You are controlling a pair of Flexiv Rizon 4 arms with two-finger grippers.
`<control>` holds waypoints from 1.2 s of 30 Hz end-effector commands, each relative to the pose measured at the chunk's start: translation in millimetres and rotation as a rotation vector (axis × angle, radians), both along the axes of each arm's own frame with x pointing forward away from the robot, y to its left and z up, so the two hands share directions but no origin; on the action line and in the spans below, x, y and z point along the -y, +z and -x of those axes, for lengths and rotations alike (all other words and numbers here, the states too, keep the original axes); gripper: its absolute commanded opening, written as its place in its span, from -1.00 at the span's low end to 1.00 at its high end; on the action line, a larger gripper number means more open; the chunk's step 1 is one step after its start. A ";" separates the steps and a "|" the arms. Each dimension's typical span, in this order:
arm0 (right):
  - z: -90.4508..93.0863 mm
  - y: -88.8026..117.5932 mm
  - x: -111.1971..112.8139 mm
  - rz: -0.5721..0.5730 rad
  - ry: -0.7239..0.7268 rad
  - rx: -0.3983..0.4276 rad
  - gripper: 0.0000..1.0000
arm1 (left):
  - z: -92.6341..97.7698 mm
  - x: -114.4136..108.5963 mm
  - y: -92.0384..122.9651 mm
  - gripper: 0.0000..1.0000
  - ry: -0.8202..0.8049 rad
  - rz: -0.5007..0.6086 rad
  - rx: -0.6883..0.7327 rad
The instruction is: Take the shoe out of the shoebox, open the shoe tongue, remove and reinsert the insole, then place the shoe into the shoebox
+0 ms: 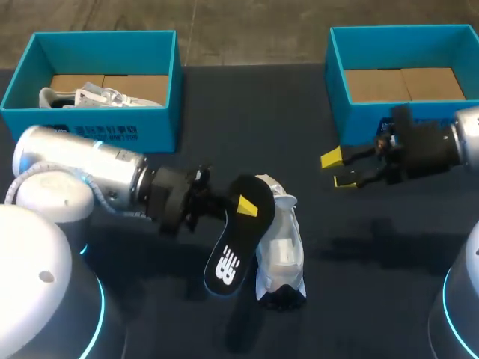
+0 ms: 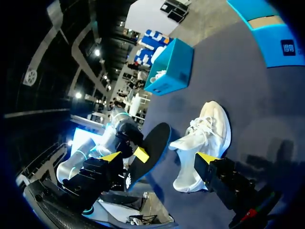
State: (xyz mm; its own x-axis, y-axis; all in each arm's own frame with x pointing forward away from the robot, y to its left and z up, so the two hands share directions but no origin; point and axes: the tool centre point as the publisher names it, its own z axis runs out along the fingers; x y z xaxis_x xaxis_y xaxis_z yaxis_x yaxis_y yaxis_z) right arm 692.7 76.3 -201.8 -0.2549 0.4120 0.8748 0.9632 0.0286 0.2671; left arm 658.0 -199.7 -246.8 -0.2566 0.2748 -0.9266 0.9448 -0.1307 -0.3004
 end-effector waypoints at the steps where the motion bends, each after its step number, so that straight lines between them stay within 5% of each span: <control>1: 3.5 3.2 3.3 0.005 -0.003 -0.001 1.00 | -3.7 0.0 6.0 -1.00 -0.016 -0.040 0.003; 3: 3.5 3.2 3.3 0.005 -0.003 -0.001 1.00 | -3.7 0.0 6.0 -1.00 -0.016 -0.040 0.003; 8: 12.8 3.0 14.4 0.086 0.158 0.274 1.00 | 8.9 13.3 1.4 -1.00 -0.028 -0.048 -0.007; 13: 28.3 -14.4 32.6 0.153 0.271 0.414 1.00 | 20.2 16.1 -7.6 -1.00 -0.019 0.003 -0.119; 16: 32.8 -25.7 36.0 0.214 0.345 0.414 1.00 | 33.8 15.3 -11.5 -1.00 -0.049 -0.002 -0.272; 30: 32.8 -25.7 36.0 0.214 0.345 0.414 1.00 | 33.8 15.3 -11.5 -1.00 -0.049 -0.002 -0.272; 36: 46.3 -31.0 38.4 0.270 0.416 0.520 1.00 | 53.0 13.1 -3.4 -1.00 -0.031 0.089 -0.269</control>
